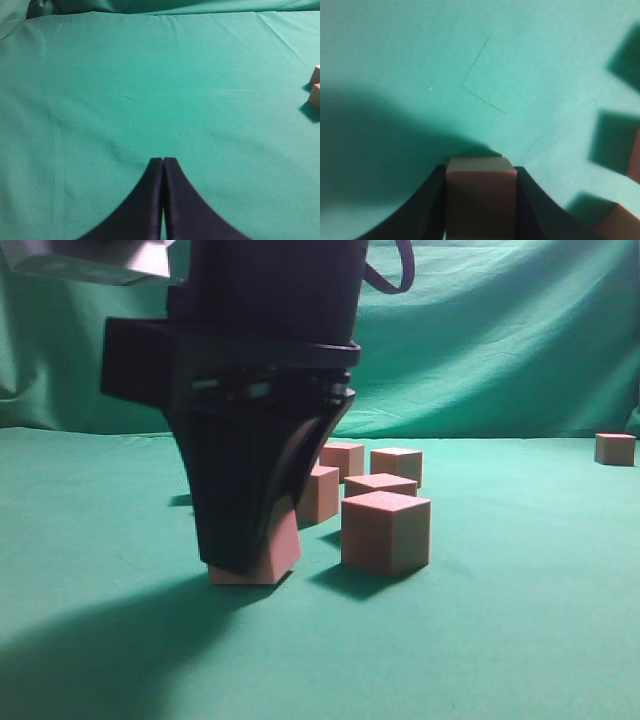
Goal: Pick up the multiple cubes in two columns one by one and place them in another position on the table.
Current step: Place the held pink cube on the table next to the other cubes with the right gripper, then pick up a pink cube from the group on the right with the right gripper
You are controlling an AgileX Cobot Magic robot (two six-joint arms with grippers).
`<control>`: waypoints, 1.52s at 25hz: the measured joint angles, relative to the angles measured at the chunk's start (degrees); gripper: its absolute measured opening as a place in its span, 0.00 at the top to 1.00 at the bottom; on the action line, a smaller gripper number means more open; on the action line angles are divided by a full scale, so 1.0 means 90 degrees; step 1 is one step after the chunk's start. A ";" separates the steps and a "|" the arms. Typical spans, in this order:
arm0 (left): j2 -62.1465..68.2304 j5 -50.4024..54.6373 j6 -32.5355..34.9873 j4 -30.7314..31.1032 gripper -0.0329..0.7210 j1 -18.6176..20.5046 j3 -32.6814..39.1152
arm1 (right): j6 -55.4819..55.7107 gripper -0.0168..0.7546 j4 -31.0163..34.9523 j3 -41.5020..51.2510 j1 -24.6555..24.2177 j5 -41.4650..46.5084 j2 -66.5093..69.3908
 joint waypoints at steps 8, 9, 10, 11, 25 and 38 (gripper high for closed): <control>0.0000 0.0000 0.0000 0.0000 0.96 0.0000 0.0000 | -0.0042 0.23 -0.0032 0.0000 0.0026 0.0000 -0.0014; 0.0000 0.0000 0.0000 0.0000 0.96 0.0000 0.0000 | -0.0042 0.19 -0.0045 0.0000 0.0054 0.0000 -0.0044; 0.0000 0.0000 0.0000 0.0000 0.96 0.0000 0.0000 | -0.0042 0.20 -0.0045 0.0000 0.0069 0.0000 -0.0104; 0.0000 0.0000 0.0000 0.0000 0.96 0.0000 0.0000 | -0.0042 0.20 -0.0045 0.0000 0.0082 0.0000 -0.0183; 0.0000 0.0000 0.0000 0.0000 0.96 0.0000 0.0000 | 0.0344 0.23 -0.0402 -0.1421 0.0068 0.1465 -0.2214; 0.0000 0.0000 0.0000 0.0000 0.96 0.0000 0.0000 | 0.2392 0.23 -0.1119 -0.1436 -0.3277 0.1532 -0.2886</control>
